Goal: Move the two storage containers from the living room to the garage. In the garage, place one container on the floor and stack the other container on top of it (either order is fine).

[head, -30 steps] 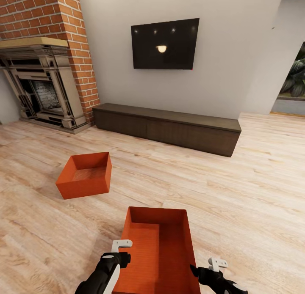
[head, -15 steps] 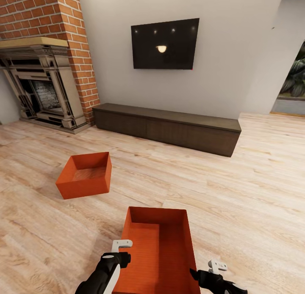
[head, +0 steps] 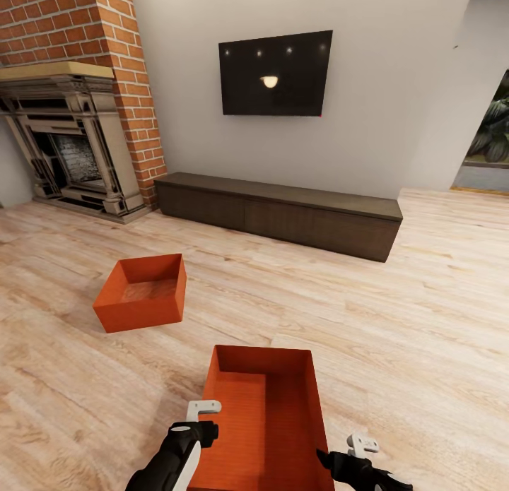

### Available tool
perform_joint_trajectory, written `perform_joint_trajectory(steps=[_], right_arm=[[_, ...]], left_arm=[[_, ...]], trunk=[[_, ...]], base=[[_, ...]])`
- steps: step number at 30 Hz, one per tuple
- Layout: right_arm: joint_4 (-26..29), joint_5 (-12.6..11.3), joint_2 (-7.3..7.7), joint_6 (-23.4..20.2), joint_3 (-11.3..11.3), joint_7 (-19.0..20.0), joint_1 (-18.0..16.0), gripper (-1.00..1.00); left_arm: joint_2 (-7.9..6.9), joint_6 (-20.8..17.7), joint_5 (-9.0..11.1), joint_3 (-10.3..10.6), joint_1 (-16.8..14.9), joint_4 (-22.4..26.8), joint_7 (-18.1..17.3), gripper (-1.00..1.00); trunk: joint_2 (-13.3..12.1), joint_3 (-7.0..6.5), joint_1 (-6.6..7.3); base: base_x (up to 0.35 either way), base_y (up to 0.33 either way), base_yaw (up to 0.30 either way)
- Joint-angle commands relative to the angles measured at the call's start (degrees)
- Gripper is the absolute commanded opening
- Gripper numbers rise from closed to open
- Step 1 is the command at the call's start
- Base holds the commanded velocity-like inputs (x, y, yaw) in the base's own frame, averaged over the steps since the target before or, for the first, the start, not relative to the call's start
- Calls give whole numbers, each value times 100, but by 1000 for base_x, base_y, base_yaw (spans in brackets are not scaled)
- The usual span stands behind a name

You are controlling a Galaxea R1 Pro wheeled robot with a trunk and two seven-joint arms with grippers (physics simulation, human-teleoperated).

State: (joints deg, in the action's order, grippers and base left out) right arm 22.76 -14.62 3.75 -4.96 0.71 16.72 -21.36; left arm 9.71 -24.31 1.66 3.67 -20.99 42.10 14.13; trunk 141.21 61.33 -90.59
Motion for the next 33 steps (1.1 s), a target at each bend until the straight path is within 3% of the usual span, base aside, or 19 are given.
perform_joint_trajectory(steps=[1, 9, 19, 23, 28, 33], right_arm=[[9, -59, 3, -40, 8, 14, 0, 100], [9, -3, 3, -46, 9, 203, 0, 100], [9, 232, 3, -82, 2, 195, 0, 100], [9, 370, 3, -306, -12, 170, 0, 100], [186, 746, 3, -790, -32, 158, 0, 100], [301, 914, 3, -865, -35, 156, 0, 100]], left_arm=[[1, -30, 18, 20, -1, 8, 37, 100], [-3, -30, 18, 20, -1, 8, 37, 100], [-4, -30, 18, 21, -1, 8, 37, 100], [-4, -30, 18, 20, -1, 8, 37, 100], [-4, -30, 18, 20, -1, 8, 37, 100], [-4, -33, 18, 22, -1, 8, 37, 100]], trunk=[[2, 5, 1], [2, 5, 1], [2, 5, 1], [2, 5, 1], [2, 5, 1], [2, 5, 1]], base=[[0, 0, 0], [0, 0, 0], [0, 0, 0], [0, 0, 0], [0, 0, 0], [0, 0, 0]])
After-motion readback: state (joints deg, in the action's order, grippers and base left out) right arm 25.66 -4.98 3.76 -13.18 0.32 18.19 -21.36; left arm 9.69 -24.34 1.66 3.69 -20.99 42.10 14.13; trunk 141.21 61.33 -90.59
